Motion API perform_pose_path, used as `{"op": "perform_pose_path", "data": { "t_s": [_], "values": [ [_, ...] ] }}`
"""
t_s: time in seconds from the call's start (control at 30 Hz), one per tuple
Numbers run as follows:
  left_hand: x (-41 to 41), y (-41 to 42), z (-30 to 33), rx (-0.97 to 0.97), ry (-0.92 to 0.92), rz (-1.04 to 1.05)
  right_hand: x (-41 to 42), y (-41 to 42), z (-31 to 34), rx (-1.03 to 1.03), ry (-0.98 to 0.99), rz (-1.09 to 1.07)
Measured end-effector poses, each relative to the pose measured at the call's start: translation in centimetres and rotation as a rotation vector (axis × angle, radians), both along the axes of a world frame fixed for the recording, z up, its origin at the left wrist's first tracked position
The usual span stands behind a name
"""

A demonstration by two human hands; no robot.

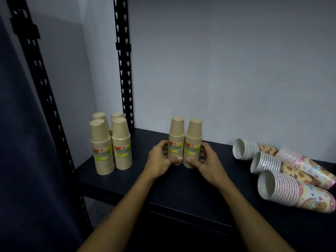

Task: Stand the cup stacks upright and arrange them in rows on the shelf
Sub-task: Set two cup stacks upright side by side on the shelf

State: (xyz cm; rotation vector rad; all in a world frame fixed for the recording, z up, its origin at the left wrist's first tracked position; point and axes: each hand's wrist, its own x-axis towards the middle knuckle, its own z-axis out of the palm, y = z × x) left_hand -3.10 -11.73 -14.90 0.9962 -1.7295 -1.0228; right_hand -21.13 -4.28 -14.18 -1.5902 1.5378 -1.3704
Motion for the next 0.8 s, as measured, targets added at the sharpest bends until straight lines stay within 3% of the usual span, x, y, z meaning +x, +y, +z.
{"op": "perform_pose_path", "data": {
  "t_s": [0.8],
  "values": [
    [0.36, 0.08, -0.19, -0.018, 0.011, -0.007, -0.12, -0.24, -0.48, 0.031, 0.081, -0.053]
  ]
}}
